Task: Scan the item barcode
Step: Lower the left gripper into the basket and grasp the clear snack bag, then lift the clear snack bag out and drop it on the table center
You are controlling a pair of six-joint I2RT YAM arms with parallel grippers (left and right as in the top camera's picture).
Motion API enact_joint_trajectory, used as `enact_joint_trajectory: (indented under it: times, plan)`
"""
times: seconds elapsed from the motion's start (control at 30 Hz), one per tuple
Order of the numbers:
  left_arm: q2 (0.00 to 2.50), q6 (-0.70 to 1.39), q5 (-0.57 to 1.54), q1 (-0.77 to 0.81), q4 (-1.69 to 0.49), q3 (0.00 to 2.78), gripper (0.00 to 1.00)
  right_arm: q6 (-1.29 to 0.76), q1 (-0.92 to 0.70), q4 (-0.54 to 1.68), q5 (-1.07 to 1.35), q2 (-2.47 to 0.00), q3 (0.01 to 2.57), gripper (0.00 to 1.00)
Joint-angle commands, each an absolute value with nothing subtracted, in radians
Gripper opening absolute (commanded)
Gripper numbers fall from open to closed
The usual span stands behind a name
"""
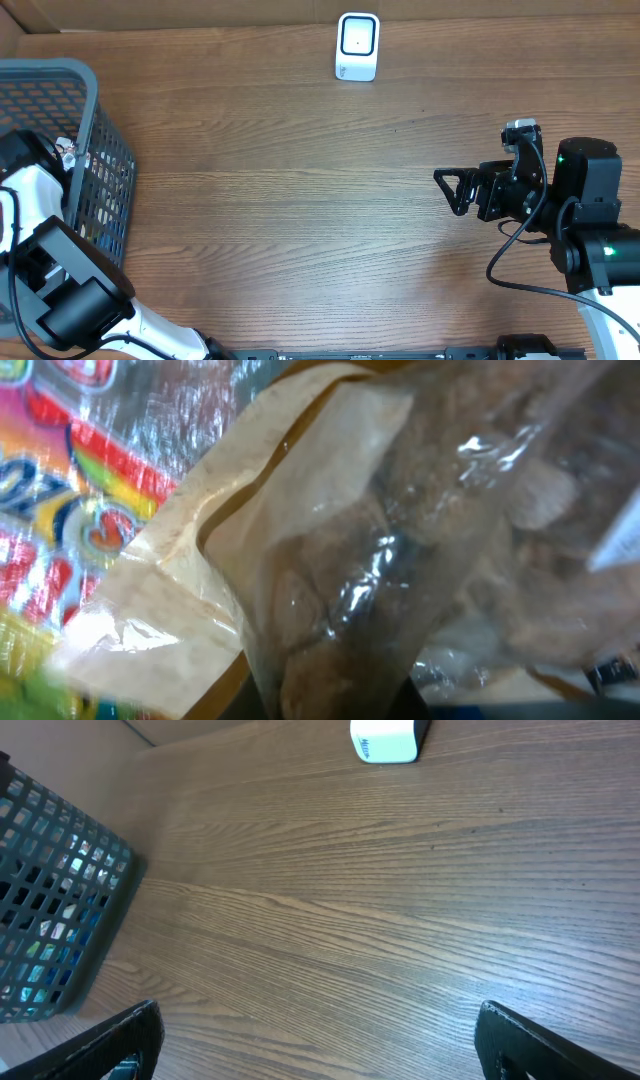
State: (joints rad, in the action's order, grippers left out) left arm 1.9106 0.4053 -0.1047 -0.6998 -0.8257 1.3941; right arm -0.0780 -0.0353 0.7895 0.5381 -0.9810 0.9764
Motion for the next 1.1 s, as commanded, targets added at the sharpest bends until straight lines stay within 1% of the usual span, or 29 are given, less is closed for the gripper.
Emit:
enact_joint_trajectory:
  times: [0.0, 0.23, 0.33, 0.47, 0.6, 0.7, 0.83, 0.97, 1.07]
  plan:
    - [1.878, 0.408, -0.073, -0.704, -0.92, 1.542, 0.04, -0.078, -0.038, 0.788, 0.532, -0.979, 0.999, 1.0]
    - [1.755, 0.408, -0.067, -0.704, -1.173, 1.922, 0.04, -0.078, -0.038, 0.788, 0.533, -0.979, 0.999, 1.0]
    - [1.676, 0.406, -0.004, -0.702, -1.253, 2.062, 0.04, -0.078, -0.038, 0.788, 0.533, -0.978, 0.999, 1.0]
    - [1.577, 0.39, 0.089, -0.692, -1.324, 2.136, 0.04, -0.078, -0.038, 0.788, 0.533, -0.979, 0.999, 1.0]
    - [1.473, 0.36, 0.17, -0.648, -1.386, 2.143, 0.04, -0.078, -0.038, 0.789, 0.533, -0.978, 0.999, 1.0]
    - [1.425, 0.339, 0.177, -0.572, -1.468, 2.143, 0.04, -0.078, -0.038, 0.789, 0.533, -0.979, 0.999, 1.0]
    - [1.423, 0.3, 0.177, -0.447, -1.597, 2.122, 0.04, -0.078, -0.038, 0.789, 0.533, -0.979, 0.999, 1.0]
    - [1.433, 0.28, 0.177, -0.318, -1.633, 1.998, 0.04, -0.078, -0.038, 0.788, 0.533, -0.979, 0.999, 1.0]
    - [1.438, 0.281, 0.189, -0.229, -1.564, 1.823, 0.04, -0.078, -0.038, 0.789, 0.533, -0.979, 0.999, 1.0]
